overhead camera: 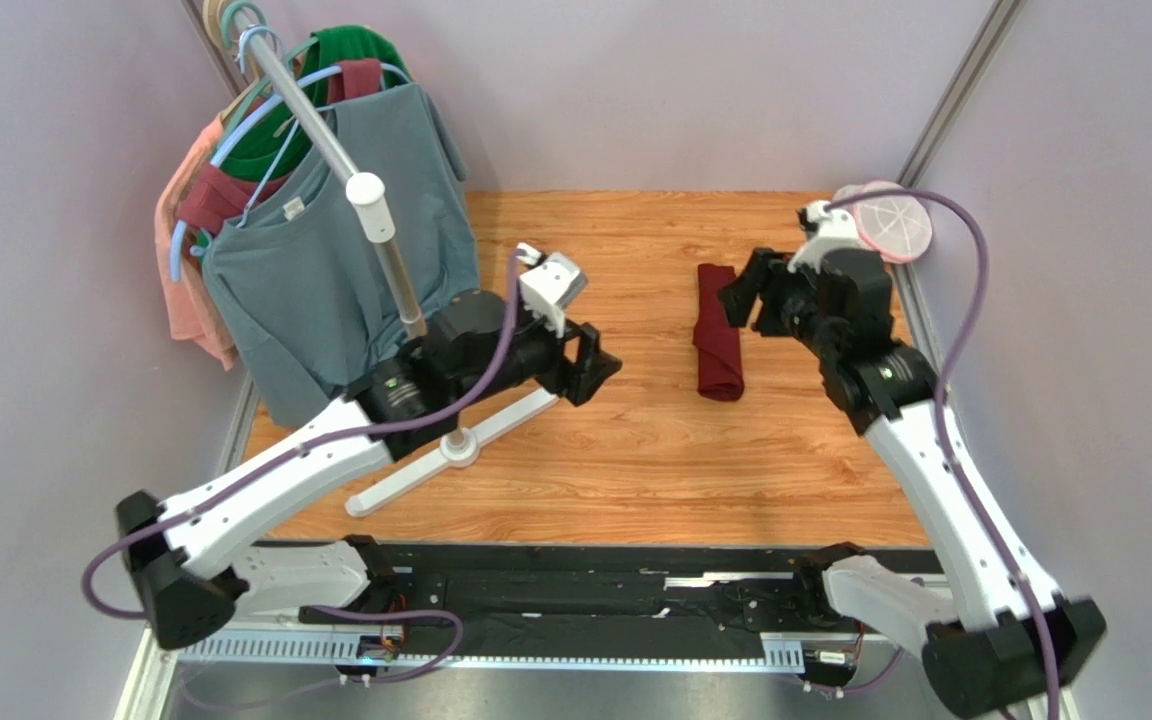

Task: Fold the napkin, place the utensils inside, and roll it up
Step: Neatly place the rolled napkin to the corner

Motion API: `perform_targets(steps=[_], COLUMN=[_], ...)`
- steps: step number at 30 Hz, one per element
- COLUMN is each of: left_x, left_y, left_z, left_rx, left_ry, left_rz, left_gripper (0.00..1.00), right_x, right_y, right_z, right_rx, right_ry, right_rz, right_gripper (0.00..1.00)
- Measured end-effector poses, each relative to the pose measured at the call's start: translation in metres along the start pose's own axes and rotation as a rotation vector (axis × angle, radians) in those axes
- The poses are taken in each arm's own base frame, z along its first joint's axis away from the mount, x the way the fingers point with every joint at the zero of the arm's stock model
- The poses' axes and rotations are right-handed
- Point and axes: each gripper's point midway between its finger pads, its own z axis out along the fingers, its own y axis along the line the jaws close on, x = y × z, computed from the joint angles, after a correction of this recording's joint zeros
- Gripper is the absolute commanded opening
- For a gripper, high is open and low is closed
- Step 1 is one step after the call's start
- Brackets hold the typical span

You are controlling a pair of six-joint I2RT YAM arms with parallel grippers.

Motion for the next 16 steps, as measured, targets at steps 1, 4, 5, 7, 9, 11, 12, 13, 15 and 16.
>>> perform_targets(steps=[1, 4, 5, 7, 9, 11, 12, 13, 15, 16], left_x=[-0.005, -0.014, -0.015, -0.012, -0.007, -0.004, -0.002, -0.001, 0.001, 0.002], left_y=[-0.002, 0.001, 0.003, 0.007, 0.011, 0.017, 0.019, 0.022, 0.026, 0.027], left_z=[-0.013, -0.052, -0.066, -0.088, -0.107, -0.123, -0.129, -0.134, -0.141, -0.143], left_rx=[0.003, -0.012, -0.021, -0.039, -0.058, -0.083, -0.095, -0.108, -0.129, -0.139], left_ry=[-0.03, -0.115, -0.145, -0.185, -0.218, -0.243, -0.248, -0.253, -0.257, -0.255], left_rz=[0.006, 0.004, -0.001, -0.012, -0.023, -0.041, -0.047, -0.052, -0.058, -0.059], left_gripper=[0.81, 0.82, 0.82, 0.83, 0.84, 0.84, 0.84, 0.84, 0.85, 0.85], right_x=[0.0, 0.007, 0.012, 0.024, 0.031, 0.039, 0.041, 0.044, 0.05, 0.052], right_y=[0.001, 0.001, -0.001, -0.006, -0.01, -0.014, -0.015, -0.017, -0.021, -0.023], right_z=[-0.015, -0.048, -0.054, -0.066, -0.077, -0.084, -0.086, -0.087, -0.087, -0.086], right_rx=[-0.013, -0.038, -0.04, -0.036, -0.028, -0.021, -0.019, -0.012, 0.003, 0.011], right_ry=[-0.032, -0.095, -0.104, -0.115, -0.126, -0.128, -0.128, -0.126, -0.121, -0.116], right_rz=[-0.005, -0.018, -0.02, -0.028, -0.034, -0.038, -0.037, -0.037, -0.036, -0.036], right_gripper=[0.65, 0.65, 0.65, 0.65, 0.65, 0.65, 0.65, 0.65, 0.65, 0.65])
